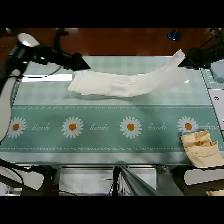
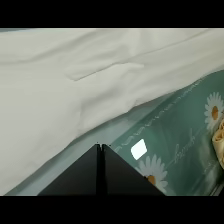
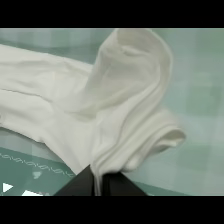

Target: Fold the shirts.

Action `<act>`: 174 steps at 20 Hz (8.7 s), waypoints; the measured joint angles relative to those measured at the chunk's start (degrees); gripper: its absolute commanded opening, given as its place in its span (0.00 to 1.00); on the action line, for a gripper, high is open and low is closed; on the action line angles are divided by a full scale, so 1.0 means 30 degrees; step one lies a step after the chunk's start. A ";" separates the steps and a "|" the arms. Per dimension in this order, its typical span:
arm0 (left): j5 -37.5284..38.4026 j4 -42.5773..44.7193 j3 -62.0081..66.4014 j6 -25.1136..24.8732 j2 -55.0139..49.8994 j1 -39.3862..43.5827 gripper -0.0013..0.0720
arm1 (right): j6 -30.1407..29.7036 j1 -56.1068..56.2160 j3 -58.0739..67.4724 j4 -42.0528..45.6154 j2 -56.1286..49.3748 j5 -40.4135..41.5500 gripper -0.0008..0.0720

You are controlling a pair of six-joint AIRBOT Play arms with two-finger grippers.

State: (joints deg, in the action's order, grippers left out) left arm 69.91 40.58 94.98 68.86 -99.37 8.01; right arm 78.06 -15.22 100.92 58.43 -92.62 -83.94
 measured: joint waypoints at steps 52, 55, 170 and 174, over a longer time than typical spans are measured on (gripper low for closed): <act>0.3818 -0.1785 0.0007 -0.0780 0.9311 -0.8714 0.05 | 0.4371 0.8510 -0.0036 0.1705 0.1909 0.1727 0.05; 0.4881 -0.1603 0.0007 -0.0838 1.0622 -0.9377 0.05 | 0.4925 1.0040 -0.0044 0.1668 0.0197 0.4029 0.05; 0.3257 0.8488 -0.5945 -0.0561 0.9413 -0.4226 0.85 | 0.9209 -1.6262 -1.8739 1.5956 1.5941 0.9500 0.52; 0.1639 0.8488 -0.5945 -0.0546 0.9333 -0.4007 0.85 | 0.5858 -1.2247 -1.3493 0.2878 1.2167 1.6466 0.41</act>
State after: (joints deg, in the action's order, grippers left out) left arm 74.83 66.04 77.14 67.22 -71.37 -4.01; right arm 95.64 -51.96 60.45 67.07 -56.12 -34.54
